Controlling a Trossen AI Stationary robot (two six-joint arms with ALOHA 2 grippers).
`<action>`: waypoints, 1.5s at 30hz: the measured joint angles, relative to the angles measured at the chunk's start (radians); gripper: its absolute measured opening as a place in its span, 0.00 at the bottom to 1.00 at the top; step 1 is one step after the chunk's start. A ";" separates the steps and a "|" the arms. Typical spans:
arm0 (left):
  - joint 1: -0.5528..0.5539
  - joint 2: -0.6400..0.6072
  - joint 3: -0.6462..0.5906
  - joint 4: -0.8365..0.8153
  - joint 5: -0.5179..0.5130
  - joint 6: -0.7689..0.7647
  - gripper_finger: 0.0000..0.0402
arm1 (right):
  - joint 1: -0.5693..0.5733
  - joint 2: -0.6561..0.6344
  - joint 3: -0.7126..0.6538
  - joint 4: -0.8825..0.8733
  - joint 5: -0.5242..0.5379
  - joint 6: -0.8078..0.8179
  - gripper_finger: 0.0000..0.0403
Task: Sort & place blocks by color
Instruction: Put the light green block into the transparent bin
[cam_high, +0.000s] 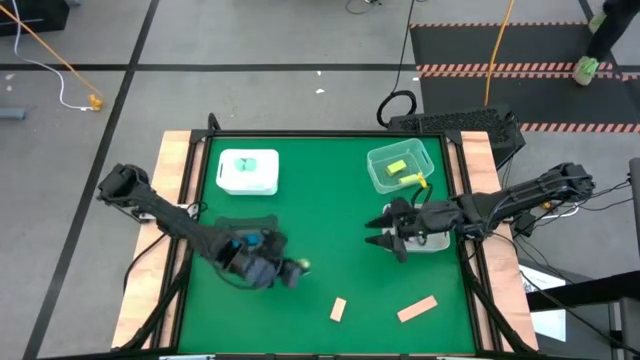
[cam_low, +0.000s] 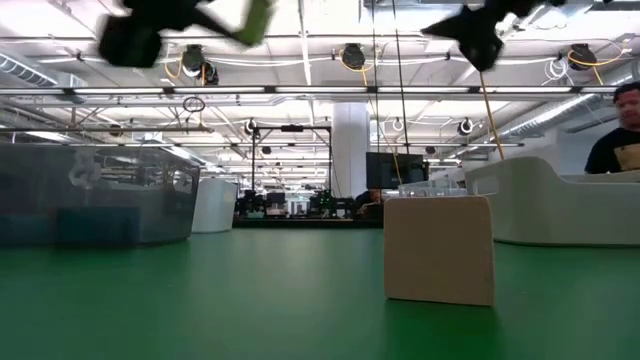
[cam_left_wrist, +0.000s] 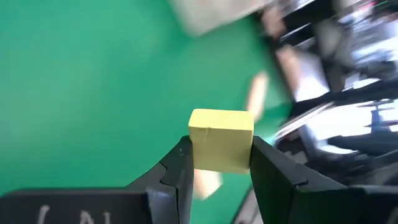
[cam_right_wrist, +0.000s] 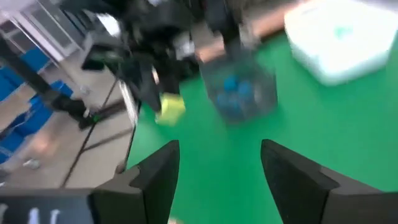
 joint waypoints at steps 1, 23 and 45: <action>0.024 0.000 0.000 0.057 -0.001 0.046 0.30 | 0.000 0.004 0.000 0.042 0.007 -0.053 0.53; 0.250 0.000 0.000 0.636 0.024 0.254 0.30 | 0.000 0.162 0.000 0.500 0.134 -0.713 0.57; 0.245 0.004 0.000 0.517 0.160 0.014 0.30 | -0.006 0.316 0.029 0.622 0.101 -0.624 0.64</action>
